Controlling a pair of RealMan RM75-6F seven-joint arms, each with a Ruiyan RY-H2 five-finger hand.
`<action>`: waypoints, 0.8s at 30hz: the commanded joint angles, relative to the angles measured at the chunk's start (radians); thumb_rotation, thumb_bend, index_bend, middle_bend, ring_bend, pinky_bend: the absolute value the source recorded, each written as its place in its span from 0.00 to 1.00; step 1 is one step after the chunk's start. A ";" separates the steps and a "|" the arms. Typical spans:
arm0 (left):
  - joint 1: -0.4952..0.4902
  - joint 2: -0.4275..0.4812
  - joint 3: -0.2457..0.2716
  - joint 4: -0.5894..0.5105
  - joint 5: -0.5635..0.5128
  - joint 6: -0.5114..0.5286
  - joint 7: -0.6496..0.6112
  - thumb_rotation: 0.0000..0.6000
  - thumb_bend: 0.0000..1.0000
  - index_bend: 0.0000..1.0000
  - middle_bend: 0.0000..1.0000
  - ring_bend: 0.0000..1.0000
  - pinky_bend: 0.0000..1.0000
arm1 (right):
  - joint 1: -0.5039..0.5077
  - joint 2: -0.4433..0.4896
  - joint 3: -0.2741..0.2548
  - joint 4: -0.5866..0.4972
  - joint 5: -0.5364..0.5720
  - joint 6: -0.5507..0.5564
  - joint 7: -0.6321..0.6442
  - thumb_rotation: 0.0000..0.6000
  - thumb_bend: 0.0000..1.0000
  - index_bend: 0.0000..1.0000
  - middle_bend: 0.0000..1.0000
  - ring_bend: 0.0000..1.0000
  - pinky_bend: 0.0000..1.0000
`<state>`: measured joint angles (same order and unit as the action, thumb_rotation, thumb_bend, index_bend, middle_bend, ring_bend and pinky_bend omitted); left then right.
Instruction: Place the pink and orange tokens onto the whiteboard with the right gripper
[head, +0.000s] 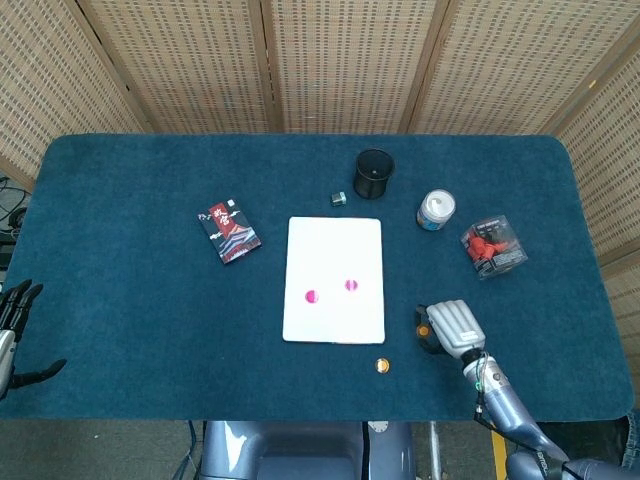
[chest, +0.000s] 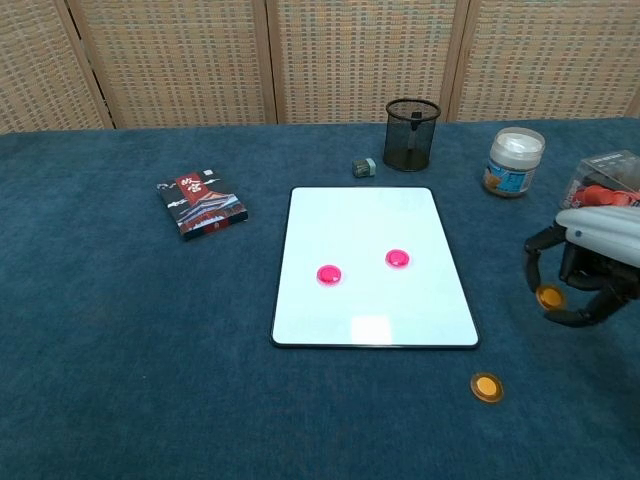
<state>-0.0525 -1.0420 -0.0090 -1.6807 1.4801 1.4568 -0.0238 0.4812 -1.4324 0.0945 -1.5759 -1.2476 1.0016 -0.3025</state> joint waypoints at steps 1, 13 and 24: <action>-0.002 0.001 -0.002 0.000 -0.003 -0.004 0.000 1.00 0.00 0.00 0.00 0.00 0.00 | 0.070 -0.013 0.062 -0.085 0.098 -0.032 -0.130 1.00 0.34 0.56 0.96 1.00 1.00; -0.008 0.010 -0.009 0.009 -0.023 -0.021 -0.034 1.00 0.00 0.00 0.00 0.00 0.00 | 0.289 -0.209 0.150 -0.089 0.464 -0.015 -0.453 1.00 0.34 0.56 0.96 1.00 1.00; -0.014 0.018 -0.009 0.016 -0.024 -0.034 -0.060 1.00 0.00 0.00 0.00 0.00 0.00 | 0.370 -0.285 0.143 -0.038 0.604 0.055 -0.548 1.00 0.31 0.39 0.96 1.00 1.00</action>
<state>-0.0662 -1.0242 -0.0182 -1.6646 1.4562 1.4232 -0.0839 0.8487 -1.7184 0.2417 -1.6115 -0.6450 1.0512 -0.8476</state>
